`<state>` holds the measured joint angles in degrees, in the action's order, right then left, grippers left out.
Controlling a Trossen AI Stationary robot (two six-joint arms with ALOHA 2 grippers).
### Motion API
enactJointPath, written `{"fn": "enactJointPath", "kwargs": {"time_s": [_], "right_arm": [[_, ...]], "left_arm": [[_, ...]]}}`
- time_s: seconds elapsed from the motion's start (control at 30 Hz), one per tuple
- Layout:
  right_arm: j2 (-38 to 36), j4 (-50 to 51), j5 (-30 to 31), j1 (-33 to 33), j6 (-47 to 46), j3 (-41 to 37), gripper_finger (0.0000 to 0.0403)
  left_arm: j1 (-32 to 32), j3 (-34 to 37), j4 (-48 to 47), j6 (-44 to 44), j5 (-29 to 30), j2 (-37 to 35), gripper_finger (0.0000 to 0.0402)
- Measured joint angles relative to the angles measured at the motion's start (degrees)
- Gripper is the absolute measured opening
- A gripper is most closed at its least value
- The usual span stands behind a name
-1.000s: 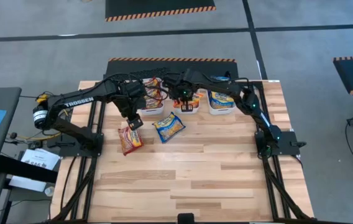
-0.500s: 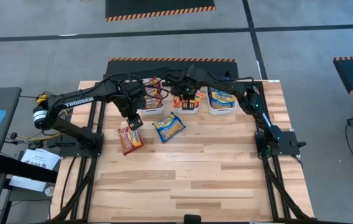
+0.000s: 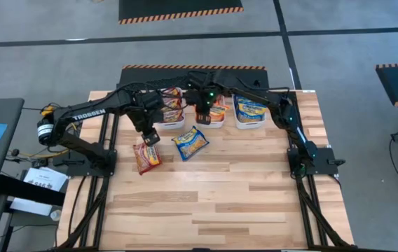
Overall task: Sort Maruchan noodles
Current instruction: Put the orange noodle pack into the middle white bin
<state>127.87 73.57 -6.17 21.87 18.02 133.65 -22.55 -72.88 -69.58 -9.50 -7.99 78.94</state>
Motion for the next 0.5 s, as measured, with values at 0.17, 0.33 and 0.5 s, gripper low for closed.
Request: {"fn": "enactJointPath", "kwargs": {"time_s": [0.17, 0.33, 0.5], "right_arm": [[1.3, -1.2, -0.4, 0.0, -0.1, 0.0, 0.0082], [3.6, -2.4, -0.5, 0.3, -0.4, 0.2, 0.0081], [5.0, -2.6, -1.2, 1.2, -1.7, 0.1, 0.0081]], "left_arm": [[0.0, 0.0, -5.8, 0.0, 1.3, -1.0, 0.0091], [0.0, 0.0, -5.0, -0.9, 1.0, -6.2, 0.0091], [0.0, 0.0, -3.5, -3.5, 2.7, -12.4, 0.0091]]}}
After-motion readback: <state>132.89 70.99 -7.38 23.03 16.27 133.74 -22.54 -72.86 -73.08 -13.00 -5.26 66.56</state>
